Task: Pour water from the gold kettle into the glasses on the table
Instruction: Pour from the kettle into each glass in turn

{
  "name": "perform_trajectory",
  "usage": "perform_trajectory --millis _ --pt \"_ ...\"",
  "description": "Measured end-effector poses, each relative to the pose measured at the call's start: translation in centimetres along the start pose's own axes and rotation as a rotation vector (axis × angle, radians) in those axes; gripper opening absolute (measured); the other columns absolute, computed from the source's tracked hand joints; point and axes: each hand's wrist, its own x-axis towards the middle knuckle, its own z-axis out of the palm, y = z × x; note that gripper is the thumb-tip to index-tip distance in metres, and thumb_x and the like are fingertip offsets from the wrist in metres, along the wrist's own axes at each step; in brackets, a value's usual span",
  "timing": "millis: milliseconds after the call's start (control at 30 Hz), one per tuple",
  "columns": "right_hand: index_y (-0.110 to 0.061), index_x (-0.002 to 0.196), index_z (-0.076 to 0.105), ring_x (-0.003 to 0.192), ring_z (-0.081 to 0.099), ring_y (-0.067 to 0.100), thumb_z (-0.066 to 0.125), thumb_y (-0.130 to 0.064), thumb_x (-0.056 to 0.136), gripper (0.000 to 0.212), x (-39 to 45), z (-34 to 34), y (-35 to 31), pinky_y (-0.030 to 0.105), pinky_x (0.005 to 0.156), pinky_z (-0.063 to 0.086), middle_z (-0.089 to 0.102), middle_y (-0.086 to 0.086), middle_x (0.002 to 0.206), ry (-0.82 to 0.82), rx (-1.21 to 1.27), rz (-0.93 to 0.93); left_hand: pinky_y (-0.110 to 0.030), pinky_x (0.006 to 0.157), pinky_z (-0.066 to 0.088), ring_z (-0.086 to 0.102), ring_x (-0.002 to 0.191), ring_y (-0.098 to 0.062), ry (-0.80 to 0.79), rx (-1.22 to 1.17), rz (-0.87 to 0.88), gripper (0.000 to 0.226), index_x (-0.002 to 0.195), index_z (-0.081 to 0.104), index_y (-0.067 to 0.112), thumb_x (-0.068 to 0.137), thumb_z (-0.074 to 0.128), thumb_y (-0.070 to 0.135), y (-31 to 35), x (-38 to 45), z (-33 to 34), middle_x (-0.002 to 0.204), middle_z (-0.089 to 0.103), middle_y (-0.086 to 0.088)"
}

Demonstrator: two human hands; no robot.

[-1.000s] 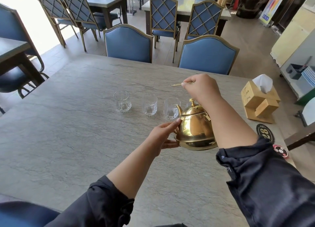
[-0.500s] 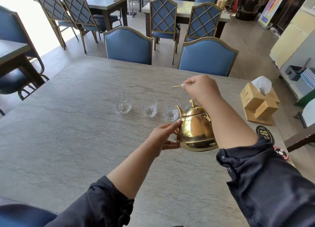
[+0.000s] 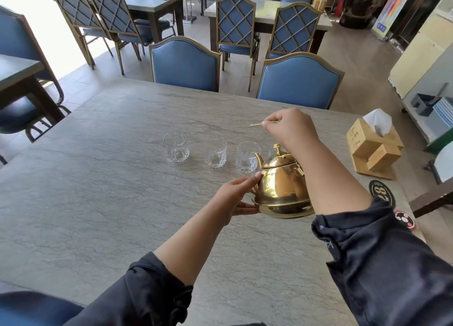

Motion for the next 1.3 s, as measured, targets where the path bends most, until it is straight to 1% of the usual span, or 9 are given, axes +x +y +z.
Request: perform_trajectory --millis 200,333,533,600,767,933,1000,1133,1300 --pt "-0.019 0.113 0.072 0.099 0.061 0.021 0.06 -0.035 0.093 0.028 -0.9 0.0 0.2 0.025 0.072 0.042 0.07 0.004 0.114 0.017 0.037 0.011 -0.039 0.079 0.062 0.074 0.084 -0.033 0.009 0.048 0.005 0.058 0.122 0.069 0.019 0.077 0.074 0.056 -0.3 0.0 -0.4 0.133 0.059 -0.012" --pt "-0.019 0.114 0.072 0.072 0.054 0.011 0.061 -0.035 0.093 0.029 -1.7 0.5 0.7 0.022 0.062 0.04 0.072 0.003 0.107 0.068 0.079 0.013 -0.035 0.077 0.063 0.073 0.084 -0.03 0.015 0.071 0.011 0.057 0.124 0.068 0.02 0.079 0.073 0.055 -0.2 -0.2 -0.6 0.136 0.058 -0.01" --pt "-0.02 0.116 0.07 0.061 0.049 0.005 0.062 -0.034 0.092 0.029 -2.9 1.3 1.3 0.016 0.052 0.038 0.072 0.002 0.106 0.163 0.141 0.021 -0.031 0.079 0.061 0.068 0.087 -0.023 0.041 0.057 0.034 0.05 0.127 0.066 0.026 0.083 0.071 0.05 0.0 -0.5 -0.8 0.107 0.059 0.01" --pt "-0.02 0.117 0.07 0.061 0.05 0.002 0.062 -0.032 0.092 0.029 -3.4 1.4 1.2 0.015 0.053 0.04 0.072 0.001 0.107 0.19 0.173 0.014 -0.029 0.079 0.06 0.068 0.09 -0.019 0.041 0.059 0.054 0.05 0.128 0.066 0.027 0.084 0.071 0.048 0.1 -0.6 -1.0 0.11 0.06 0.009" --pt "-0.02 0.119 0.069 0.07 0.057 0.004 0.061 -0.032 0.093 0.03 -3.9 0.9 0.1 0.011 0.053 0.037 0.071 -0.002 0.109 0.209 0.244 -0.019 -0.03 0.078 0.06 0.07 0.092 -0.019 0.075 0.05 0.101 0.055 0.131 0.064 0.026 0.082 0.074 0.048 0.7 -1.0 -2.0 0.13 0.061 0.0" --pt "-0.02 0.117 0.07 0.102 0.061 0.011 0.062 -0.034 0.092 0.03 -2.9 0.4 -1.8 0.018 0.069 0.044 0.07 -0.001 0.115 0.215 0.284 -0.092 -0.035 0.085 0.06 0.07 0.094 -0.025 0.106 0.015 0.137 0.053 0.129 0.066 0.028 0.08 0.075 0.048 1.9 -1.7 -3.0 0.128 0.063 0.001" --pt "-0.02 0.116 0.07 0.105 0.062 0.014 0.062 -0.036 0.092 0.03 -2.5 0.3 -2.6 0.022 0.072 0.047 0.07 -0.001 0.113 0.203 0.283 -0.12 -0.036 0.085 0.061 0.07 0.096 -0.029 0.124 0.004 0.144 0.053 0.127 0.067 0.029 0.079 0.075 0.049 2.3 -2.0 -3.5 0.125 0.064 0.002" --pt "-0.019 0.117 0.07 0.089 0.058 0.009 0.062 -0.035 0.092 0.031 -1.6 1.0 -4.0 0.015 0.06 0.043 0.07 0.001 0.113 0.161 0.265 -0.157 -0.039 0.089 0.06 0.069 0.09 -0.026 0.153 -0.009 0.148 0.044 0.122 0.069 0.03 0.082 0.073 0.047 2.6 -2.3 -4.4 0.114 0.064 0.008" --pt "-0.018 0.116 0.07 0.065 0.054 0.005 0.063 -0.034 0.092 0.029 -0.4 2.4 -5.0 0.019 0.053 0.04 0.07 0.001 0.103 0.065 0.221 -0.135 -0.04 0.088 0.06 0.069 0.086 -0.028 0.187 -0.038 0.115 0.046 0.124 0.069 0.028 0.083 0.072 0.049 2.1 -2.4 -5.0 0.133 0.058 -0.002"
